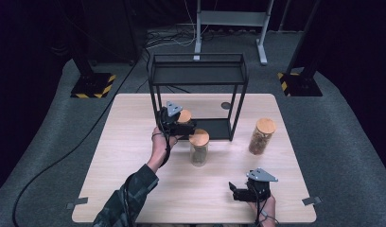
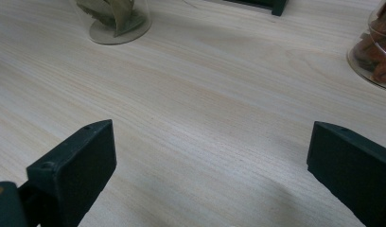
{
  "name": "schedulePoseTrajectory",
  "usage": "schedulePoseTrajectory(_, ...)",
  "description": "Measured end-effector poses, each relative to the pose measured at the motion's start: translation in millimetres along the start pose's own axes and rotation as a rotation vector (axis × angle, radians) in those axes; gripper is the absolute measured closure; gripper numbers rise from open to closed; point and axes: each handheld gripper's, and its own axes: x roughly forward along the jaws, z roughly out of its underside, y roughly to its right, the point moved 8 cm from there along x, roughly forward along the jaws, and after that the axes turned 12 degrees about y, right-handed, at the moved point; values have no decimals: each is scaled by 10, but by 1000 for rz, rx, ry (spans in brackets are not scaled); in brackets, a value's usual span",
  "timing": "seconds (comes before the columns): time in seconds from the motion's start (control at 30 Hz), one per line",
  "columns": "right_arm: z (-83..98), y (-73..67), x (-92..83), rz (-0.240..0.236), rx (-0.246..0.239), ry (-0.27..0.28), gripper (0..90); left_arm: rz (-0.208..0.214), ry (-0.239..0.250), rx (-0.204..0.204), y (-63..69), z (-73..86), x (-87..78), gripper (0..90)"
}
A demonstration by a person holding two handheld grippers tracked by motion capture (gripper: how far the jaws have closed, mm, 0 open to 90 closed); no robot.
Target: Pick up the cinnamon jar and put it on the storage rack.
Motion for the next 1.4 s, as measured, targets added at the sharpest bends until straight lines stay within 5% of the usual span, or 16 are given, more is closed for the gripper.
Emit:
schedulePoseTrajectory(0.47, 2, -1, 3, -1, -1, -3, 16, 14, 32, 36, 3, 173, -557, 6)
schedulePoseTrajectory(0.63, 1, 1, 2, 1, 0, -2, 16, 16, 36, 20, 4, 291, -692, 5)
schedulePoseTrajectory(0.93, 2, 0, 3, 2, -3, -3, 17, 1, -4, 21, -27, 668, -959, 4)
schedulePoseTrajectory(1.4, 4, -1, 8, 5, -7, -7, 17, -68, -134, -14, -222, 1421, -1433, 1)
